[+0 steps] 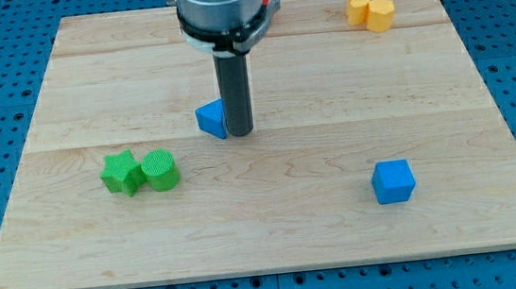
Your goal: Move the blue triangle towards the top left corner
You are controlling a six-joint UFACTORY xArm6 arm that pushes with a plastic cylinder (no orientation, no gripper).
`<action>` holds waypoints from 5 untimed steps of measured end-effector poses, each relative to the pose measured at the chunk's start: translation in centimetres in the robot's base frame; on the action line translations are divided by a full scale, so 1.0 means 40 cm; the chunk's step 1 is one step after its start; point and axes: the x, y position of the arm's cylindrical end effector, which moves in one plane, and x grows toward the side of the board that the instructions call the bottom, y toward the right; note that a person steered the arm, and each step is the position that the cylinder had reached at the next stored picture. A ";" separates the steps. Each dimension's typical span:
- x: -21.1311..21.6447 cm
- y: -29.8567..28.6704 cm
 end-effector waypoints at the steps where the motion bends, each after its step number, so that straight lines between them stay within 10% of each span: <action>1: -0.030 -0.075; 5: -0.240 -0.291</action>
